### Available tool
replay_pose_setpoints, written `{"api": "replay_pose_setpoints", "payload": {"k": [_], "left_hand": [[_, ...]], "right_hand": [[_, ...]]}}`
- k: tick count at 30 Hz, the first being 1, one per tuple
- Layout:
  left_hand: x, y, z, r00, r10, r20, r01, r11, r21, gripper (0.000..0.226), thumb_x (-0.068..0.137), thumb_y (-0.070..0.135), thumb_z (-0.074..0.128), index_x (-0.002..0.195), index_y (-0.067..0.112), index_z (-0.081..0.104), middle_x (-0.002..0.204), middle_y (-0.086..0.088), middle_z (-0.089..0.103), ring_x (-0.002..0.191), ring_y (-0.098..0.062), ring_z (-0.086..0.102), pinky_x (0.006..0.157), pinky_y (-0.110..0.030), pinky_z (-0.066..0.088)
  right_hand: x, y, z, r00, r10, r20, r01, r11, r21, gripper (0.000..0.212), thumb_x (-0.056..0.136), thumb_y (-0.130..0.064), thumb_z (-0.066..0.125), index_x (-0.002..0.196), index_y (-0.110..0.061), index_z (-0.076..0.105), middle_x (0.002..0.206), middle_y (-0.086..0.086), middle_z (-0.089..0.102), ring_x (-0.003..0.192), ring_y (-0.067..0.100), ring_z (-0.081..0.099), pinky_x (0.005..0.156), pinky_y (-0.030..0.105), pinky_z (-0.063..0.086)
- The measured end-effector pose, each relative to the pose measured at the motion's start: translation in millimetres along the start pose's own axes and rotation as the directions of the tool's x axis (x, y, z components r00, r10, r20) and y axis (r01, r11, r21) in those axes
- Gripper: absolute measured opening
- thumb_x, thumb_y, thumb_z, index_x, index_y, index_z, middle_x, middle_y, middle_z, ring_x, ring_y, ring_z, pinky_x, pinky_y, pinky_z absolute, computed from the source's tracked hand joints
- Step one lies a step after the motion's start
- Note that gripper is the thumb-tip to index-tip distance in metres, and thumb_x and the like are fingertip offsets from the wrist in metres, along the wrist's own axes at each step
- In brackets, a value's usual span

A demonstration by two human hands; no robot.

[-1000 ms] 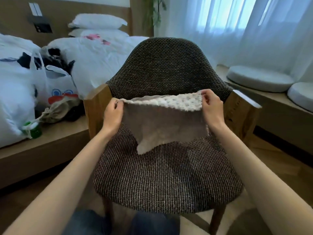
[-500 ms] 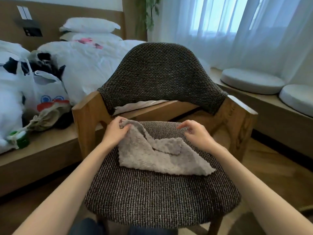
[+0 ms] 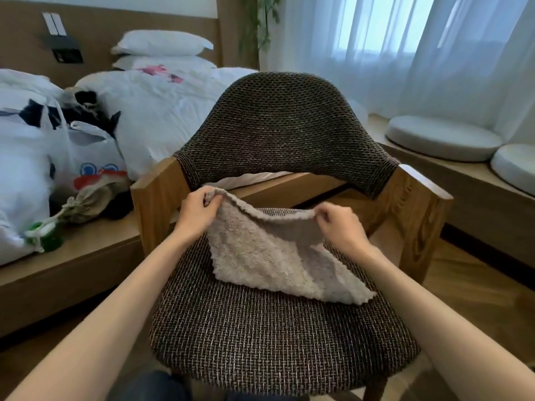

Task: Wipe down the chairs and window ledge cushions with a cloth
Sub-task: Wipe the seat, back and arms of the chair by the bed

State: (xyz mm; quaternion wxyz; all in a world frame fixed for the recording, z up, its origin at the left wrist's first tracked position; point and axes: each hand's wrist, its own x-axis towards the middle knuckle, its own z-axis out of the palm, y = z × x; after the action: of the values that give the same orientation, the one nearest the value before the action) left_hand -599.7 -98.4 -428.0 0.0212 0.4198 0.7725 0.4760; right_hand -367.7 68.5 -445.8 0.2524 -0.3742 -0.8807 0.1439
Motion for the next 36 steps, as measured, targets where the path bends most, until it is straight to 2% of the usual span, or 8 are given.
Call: {"api": "replay_pose_setpoints", "payload": {"k": [3,7,14,19,24,29,32,36], "left_hand": [[15,24,-12,0.997,0.032,-0.074,-0.037,0.996,-0.077,0.021,0.097,0.019,0.052,0.077,0.017,0.057,0.087,0.0,0.06,0.084,-0.014,0.053,0.068,-0.029,0.038],[33,74,-35,0.972,0.139,-0.191,-0.174,0.968,-0.181,0.013,0.098,0.014,0.05,0.098,0.016,0.063,0.089,0.001,0.061,0.082,-0.006,0.055,0.068,-0.011,0.039],[23,126,-69,0.903,0.265,-0.339,-0.352,0.908,-0.227,0.017,0.097,0.013,0.05,0.107,0.017,0.063,0.096,0.009,0.06,0.082,0.016,0.055,0.069,0.003,0.039],[12,134,-81,0.872,0.277,-0.404,-0.396,0.885,-0.246,0.014,0.095,0.018,0.056,0.108,0.022,0.061,0.097,0.012,0.06,0.079,0.013,0.055,0.071,0.002,0.038],[15,118,-83,0.903,0.258,-0.342,-0.332,0.926,-0.178,0.015,0.094,0.026,0.057,0.106,0.02,0.064,0.089,0.016,0.06,0.074,0.018,0.054,0.067,0.003,0.037],[17,57,-51,0.989,0.117,-0.093,-0.114,0.993,0.033,0.026,0.091,0.033,0.061,0.079,0.011,0.068,0.073,-0.007,0.064,0.068,-0.011,0.054,0.062,-0.025,0.038],[12,25,-24,0.999,0.042,0.017,-0.044,0.995,0.094,0.014,0.09,0.032,0.062,0.081,0.023,0.069,0.074,0.01,0.061,0.079,-0.011,0.055,0.061,-0.026,0.035],[19,2,3,0.999,-0.024,0.036,0.02,0.995,0.095,0.011,0.09,0.019,0.063,0.093,0.017,0.073,0.093,0.001,0.069,0.094,-0.013,0.059,0.073,-0.023,0.038]], "right_hand": [[27,-11,-42,0.972,0.119,-0.202,-0.046,0.942,0.334,0.017,0.095,-0.015,0.053,0.105,-0.013,0.067,0.09,0.004,0.07,0.078,0.016,0.065,0.073,0.024,0.05],[46,-34,-95,0.912,0.067,-0.405,0.12,0.9,0.42,0.015,0.094,-0.013,0.055,0.105,-0.013,0.065,0.091,-0.004,0.062,0.083,0.007,0.054,0.064,0.0,0.034],[21,-53,-146,0.76,-0.002,-0.65,0.354,0.84,0.411,0.008,0.094,-0.01,0.055,0.1,-0.012,0.06,0.082,-0.01,0.059,0.073,-0.009,0.052,0.065,0.004,0.037],[5,-59,-153,0.726,0.075,-0.684,0.386,0.778,0.495,0.01,0.095,-0.023,0.06,0.098,-0.014,0.062,0.079,-0.016,0.055,0.07,-0.013,0.05,0.065,0.005,0.036],[10,-53,-141,0.81,0.063,-0.583,0.34,0.759,0.555,0.008,0.092,-0.032,0.063,0.092,-0.024,0.064,0.084,-0.014,0.063,0.073,-0.01,0.056,0.064,0.007,0.042],[23,-9,-92,0.988,0.034,-0.151,0.042,0.881,0.471,0.014,0.082,-0.041,0.071,0.087,-0.028,0.071,0.084,-0.013,0.069,0.075,-0.003,0.06,0.063,0.008,0.043],[26,21,-54,0.99,0.096,0.102,-0.129,0.909,0.397,0.02,0.078,-0.036,0.077,0.089,-0.021,0.073,0.073,-0.007,0.067,0.062,0.004,0.06,0.055,0.019,0.049],[33,41,-21,0.989,0.128,0.077,-0.144,0.951,0.274,0.001,0.083,-0.019,0.073,0.084,-0.018,0.072,0.06,-0.009,0.062,0.046,-0.004,0.055,0.062,0.028,0.05]]}}
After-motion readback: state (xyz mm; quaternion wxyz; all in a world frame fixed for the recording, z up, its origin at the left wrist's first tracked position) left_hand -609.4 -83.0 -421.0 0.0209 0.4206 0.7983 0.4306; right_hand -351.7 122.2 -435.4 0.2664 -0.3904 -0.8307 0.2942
